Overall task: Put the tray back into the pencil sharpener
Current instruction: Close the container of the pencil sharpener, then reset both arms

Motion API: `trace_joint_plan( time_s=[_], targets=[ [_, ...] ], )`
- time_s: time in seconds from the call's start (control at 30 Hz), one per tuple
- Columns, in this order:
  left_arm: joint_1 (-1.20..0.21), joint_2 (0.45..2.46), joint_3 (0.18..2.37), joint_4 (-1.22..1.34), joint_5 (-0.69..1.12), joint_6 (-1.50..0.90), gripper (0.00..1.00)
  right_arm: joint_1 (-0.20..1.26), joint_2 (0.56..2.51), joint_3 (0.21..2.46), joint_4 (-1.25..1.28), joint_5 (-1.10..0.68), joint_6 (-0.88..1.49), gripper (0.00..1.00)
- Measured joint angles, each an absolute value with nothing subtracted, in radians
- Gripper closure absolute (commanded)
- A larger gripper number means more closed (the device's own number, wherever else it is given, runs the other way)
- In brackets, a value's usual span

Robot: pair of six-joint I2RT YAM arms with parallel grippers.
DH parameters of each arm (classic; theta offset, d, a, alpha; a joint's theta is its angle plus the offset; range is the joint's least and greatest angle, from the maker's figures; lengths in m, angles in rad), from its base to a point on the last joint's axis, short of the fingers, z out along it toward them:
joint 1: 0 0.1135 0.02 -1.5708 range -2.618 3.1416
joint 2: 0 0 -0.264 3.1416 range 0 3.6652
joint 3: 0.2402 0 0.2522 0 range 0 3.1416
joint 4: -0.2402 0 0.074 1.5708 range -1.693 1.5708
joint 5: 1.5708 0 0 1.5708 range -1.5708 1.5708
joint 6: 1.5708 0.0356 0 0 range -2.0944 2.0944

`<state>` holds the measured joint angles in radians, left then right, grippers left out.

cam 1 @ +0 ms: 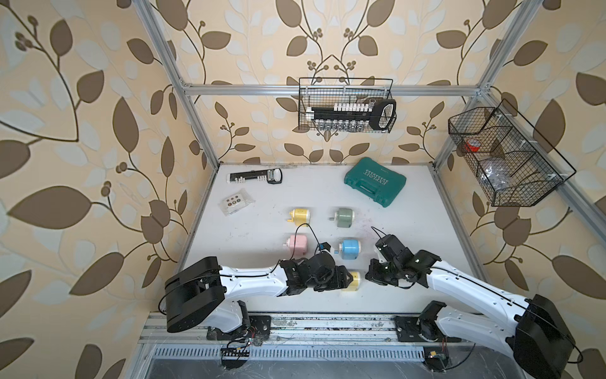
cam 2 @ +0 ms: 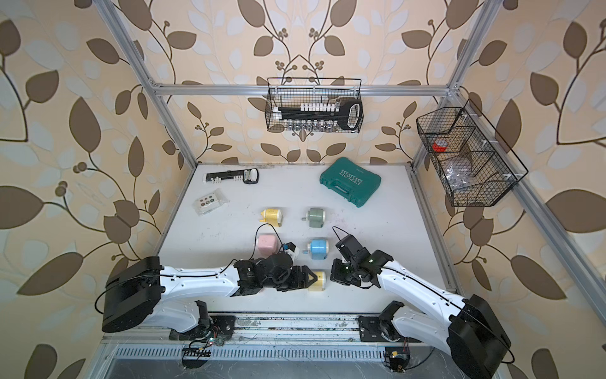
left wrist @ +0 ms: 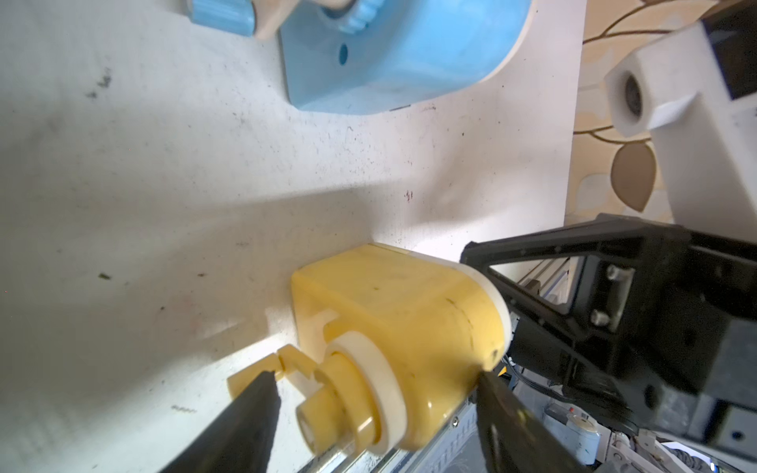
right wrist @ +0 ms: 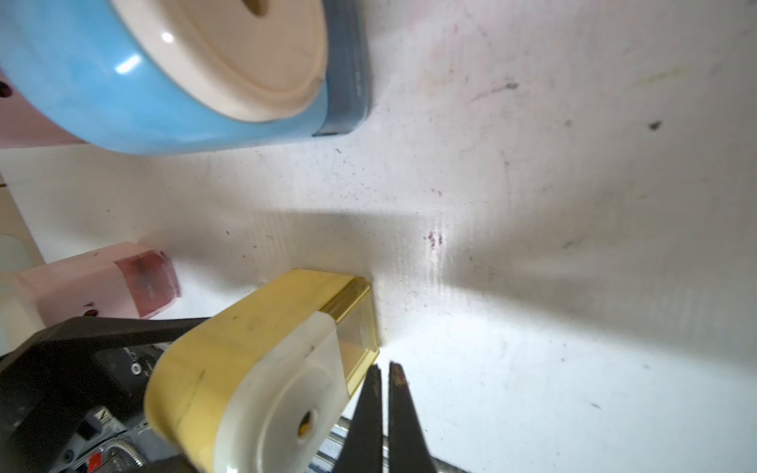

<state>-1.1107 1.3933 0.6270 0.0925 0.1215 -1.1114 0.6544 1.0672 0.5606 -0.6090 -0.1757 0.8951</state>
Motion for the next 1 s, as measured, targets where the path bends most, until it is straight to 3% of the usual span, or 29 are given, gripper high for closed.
trace_joint_plan(
  time_s=[0.33,0.67,0.9,0.93,1.0],
  targets=[
    [-1.111,1.310,0.673,-0.032,0.099,-1.090,0.17,0.654,1.067,0.592,-0.696,-0.113,0.852,0.89],
    [-1.099,1.192,0.911,-0.391,-0.058,-0.915,0.14,0.641,1.066,0.743,-0.809,-0.002,0.781,0.79],
    [-0.911,1.187,0.965,-0.576,-0.202,-0.711,0.12,0.641,1.042,0.887,-0.830,0.169,0.673,0.80],
    [-0.883,1.184,0.965,-0.582,-0.220,-0.680,0.12,0.644,1.031,0.889,-0.815,0.200,0.657,0.78],
    [-0.818,1.171,0.965,-0.580,-0.248,-0.611,0.11,0.662,0.975,0.870,-0.759,0.282,0.618,0.65]
  ],
)
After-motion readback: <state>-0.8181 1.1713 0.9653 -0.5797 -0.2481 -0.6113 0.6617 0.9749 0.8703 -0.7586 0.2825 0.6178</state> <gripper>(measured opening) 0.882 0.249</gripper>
